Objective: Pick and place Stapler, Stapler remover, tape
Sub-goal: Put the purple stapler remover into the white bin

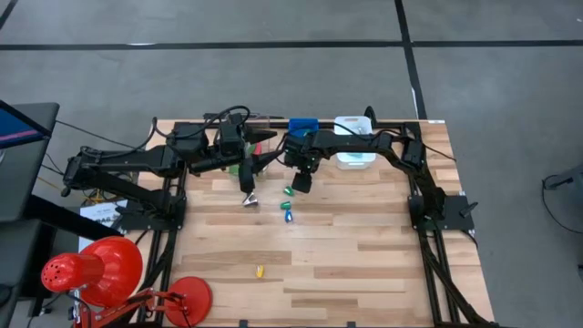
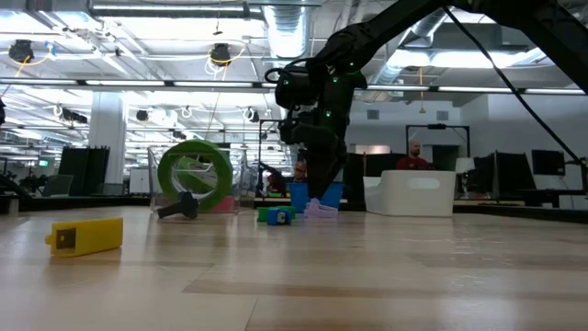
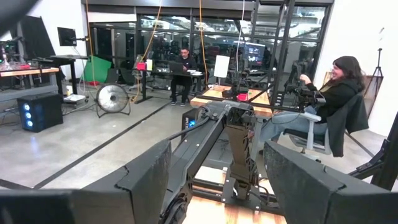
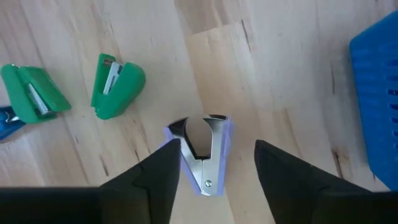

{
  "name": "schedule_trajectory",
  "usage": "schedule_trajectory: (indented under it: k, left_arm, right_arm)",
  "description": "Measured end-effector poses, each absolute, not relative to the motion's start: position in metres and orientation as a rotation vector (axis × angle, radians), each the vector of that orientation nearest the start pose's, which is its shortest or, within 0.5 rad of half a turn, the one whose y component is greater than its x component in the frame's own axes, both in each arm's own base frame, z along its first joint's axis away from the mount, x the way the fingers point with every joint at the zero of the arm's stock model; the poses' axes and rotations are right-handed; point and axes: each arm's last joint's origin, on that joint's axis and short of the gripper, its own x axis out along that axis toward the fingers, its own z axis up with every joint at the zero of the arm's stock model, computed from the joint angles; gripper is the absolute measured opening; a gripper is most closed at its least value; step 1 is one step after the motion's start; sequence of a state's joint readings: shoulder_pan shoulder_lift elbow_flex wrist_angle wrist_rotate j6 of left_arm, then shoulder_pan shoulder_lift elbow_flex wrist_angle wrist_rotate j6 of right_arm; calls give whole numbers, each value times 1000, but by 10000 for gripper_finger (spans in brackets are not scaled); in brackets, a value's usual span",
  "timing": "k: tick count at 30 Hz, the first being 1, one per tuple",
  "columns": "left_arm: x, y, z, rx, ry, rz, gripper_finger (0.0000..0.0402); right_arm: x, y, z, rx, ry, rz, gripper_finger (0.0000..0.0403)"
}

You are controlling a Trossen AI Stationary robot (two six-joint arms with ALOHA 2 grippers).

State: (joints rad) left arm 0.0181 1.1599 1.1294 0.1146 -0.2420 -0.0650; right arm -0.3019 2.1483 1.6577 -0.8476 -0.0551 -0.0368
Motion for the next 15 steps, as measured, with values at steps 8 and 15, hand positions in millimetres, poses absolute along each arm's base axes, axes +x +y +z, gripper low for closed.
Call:
schedule_trajectory:
  k: [8, 15]
  left_arm:
    - [257, 12, 406, -74, -92, 258, 245]
    - [257, 12, 406, -74, -92, 257, 245]
  right_arm:
    - [413, -127, 160, 211, 1340, -184, 132]
    - [413, -128, 162, 209, 1333, -186, 98]
